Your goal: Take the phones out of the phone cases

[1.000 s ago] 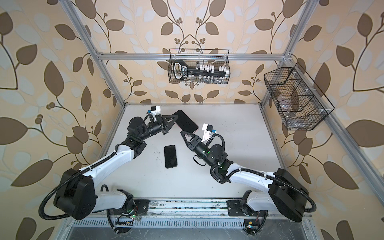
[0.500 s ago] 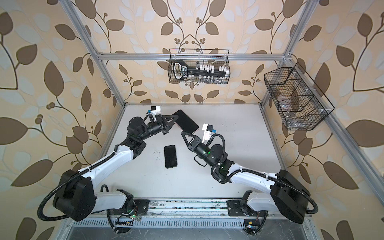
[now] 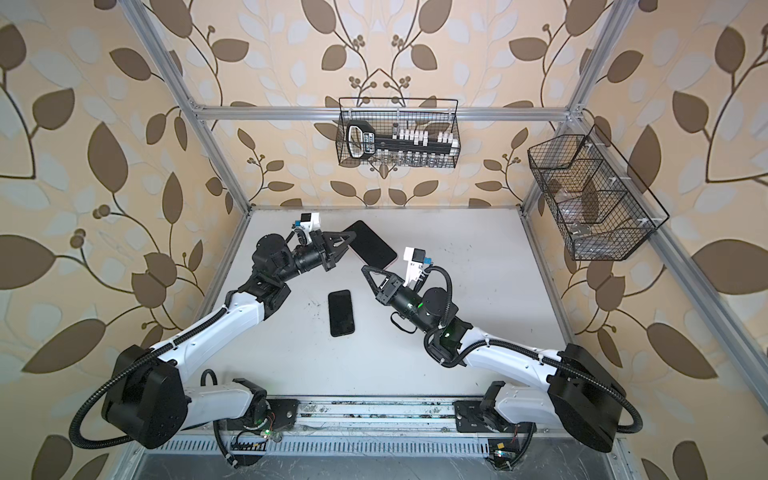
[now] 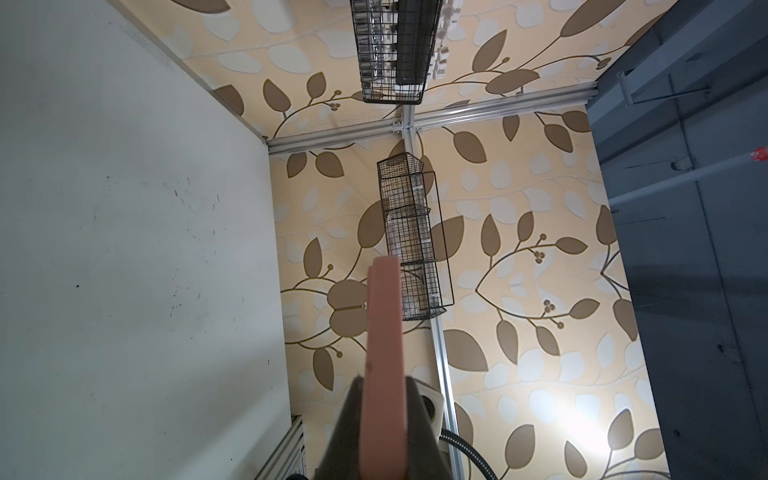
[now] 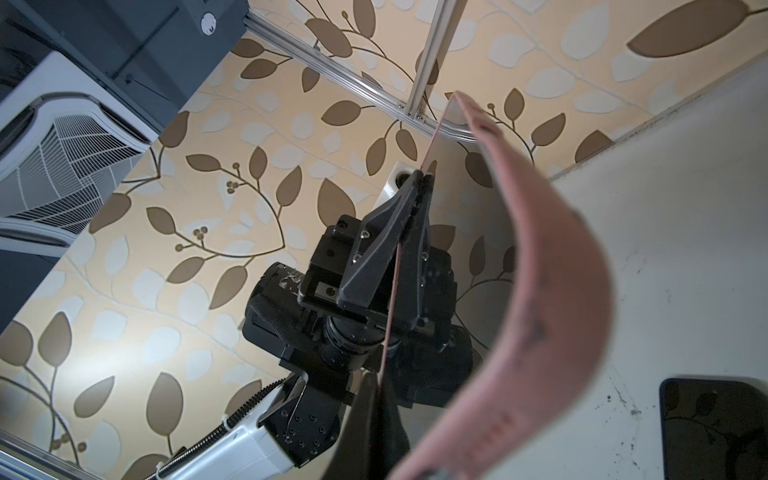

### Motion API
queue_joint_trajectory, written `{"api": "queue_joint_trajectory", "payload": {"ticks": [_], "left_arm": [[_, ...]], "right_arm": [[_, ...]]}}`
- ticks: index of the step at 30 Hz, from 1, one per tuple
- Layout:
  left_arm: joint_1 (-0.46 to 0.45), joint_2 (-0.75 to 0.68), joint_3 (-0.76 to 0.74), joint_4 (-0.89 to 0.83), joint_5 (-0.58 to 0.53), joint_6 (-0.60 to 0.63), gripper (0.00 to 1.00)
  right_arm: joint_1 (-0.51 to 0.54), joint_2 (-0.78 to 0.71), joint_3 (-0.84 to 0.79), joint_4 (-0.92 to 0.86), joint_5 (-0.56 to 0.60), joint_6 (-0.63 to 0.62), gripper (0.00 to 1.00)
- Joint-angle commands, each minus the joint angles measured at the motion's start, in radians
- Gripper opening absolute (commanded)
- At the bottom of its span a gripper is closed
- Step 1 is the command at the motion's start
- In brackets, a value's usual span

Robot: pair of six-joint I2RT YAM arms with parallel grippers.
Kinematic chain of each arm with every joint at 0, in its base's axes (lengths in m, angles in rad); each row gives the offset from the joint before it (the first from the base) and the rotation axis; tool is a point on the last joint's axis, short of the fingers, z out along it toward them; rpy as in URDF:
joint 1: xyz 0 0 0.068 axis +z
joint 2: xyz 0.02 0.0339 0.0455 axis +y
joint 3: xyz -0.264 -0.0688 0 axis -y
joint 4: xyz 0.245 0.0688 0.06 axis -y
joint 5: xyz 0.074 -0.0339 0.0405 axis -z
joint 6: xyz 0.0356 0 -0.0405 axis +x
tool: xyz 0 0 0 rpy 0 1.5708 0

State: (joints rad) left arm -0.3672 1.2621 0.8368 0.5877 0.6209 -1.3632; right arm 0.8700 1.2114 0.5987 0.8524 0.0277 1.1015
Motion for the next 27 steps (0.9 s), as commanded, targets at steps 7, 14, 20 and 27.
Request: {"api": "queue_joint_trajectory", "payload": {"ticks": [7,14,20,27], "left_arm": [[-0.003,-0.045,0.085,-0.115,-0.004,0.017,0.0],[-0.004,-0.053,0.08,-0.137,-0.016,-0.045,0.0],[-0.004,-0.076,0.088,-0.186,-0.026,-0.053,0.0],[-0.004,-0.082,0.094,-0.211,-0.021,-0.089,0.0]], "right_arm": [[0.001,-0.093,0.065,-0.192,0.004,-0.311,0.11],[0.006,-0.112,0.065,-0.273,0.054,-0.441,0.11],[0.009,-0.118,0.058,-0.292,0.08,-0.501,0.12],[0.016,-0.134,0.052,-0.32,0.118,-0.557,0.14]]}}
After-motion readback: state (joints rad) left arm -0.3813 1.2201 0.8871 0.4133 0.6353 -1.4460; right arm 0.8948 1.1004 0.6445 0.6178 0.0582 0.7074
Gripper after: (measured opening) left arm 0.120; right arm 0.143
